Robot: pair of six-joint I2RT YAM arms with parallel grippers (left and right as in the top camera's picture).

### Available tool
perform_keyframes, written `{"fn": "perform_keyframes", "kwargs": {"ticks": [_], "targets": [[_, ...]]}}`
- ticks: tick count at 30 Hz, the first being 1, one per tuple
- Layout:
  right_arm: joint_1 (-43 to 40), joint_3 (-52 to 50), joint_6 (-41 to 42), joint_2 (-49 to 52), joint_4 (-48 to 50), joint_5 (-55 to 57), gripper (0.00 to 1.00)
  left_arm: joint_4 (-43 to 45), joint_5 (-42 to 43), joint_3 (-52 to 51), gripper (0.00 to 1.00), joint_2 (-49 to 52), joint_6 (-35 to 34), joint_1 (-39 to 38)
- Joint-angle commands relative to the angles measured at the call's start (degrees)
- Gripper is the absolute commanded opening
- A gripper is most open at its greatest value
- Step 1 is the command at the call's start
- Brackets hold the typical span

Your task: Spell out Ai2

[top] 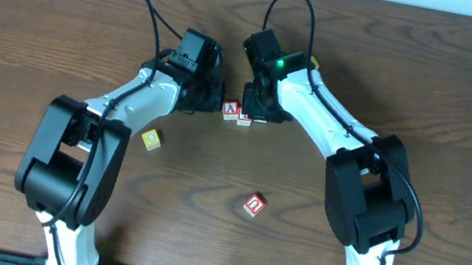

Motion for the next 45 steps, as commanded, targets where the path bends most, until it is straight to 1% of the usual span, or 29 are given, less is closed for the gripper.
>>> {"fn": "perform_keyframes", "kwargs": {"ticks": [1,8,31,32,33,36,39,41,43,45], "targets": [[0.2,-0.3,-0.5,0.0,0.0,0.2,0.01,-0.3,-0.8,-0.2,0.06,1.2,-1.2,0.1],[0.2,-0.3,-0.9,0.0,-0.1,0.2,0.02,0.9,-0.4,-0.2,0.06,1.8,-2.2,-1.6],[0.2,-0.3,-1.5,0.0,-0.3,0.8,0.02,1.1,0.0,-0.2,0.06,1.8,-3.2,-1.6],[0.2,-0.3,-1.5,0.0,-0.3,0.8,0.08,1.1,0.0,-0.2,0.06,1.8,-3.2,-1.6],[0.2,-0.3,-1.5,0.0,-0.3,0.9,0.17,1.1,0.0,-0.2,0.06,1.8,-3.2,-1.6],[0.2,-0.3,-1.6,0.0,-0.3,0.9,0.23,1.1,0.0,-0.2,0.06,1.8,-3.2,-1.6],[0.2,-0.3,-1.5,0.0,-0.3,1.6,0.25,1.1,0.0,-0.2,0.06,1.8,-3.2,-1.6],[0.2,-0.3,-1.5,0.0,-0.5,1.7,0.32,1.1,0.0,-0.2,0.06,1.8,-3.2,-1.6],[0.2,-0.3,-1.5,0.0,-0.5,1.7,0.35,1.1,0.0,-0.2,0.06,1.8,-3.2,-1.6],[0.2,-0.3,-1.5,0.0,-0.7,1.7,0.37,1.1,0.0,-0.2,0.06,1.8,-3.2,-1.6]]}}
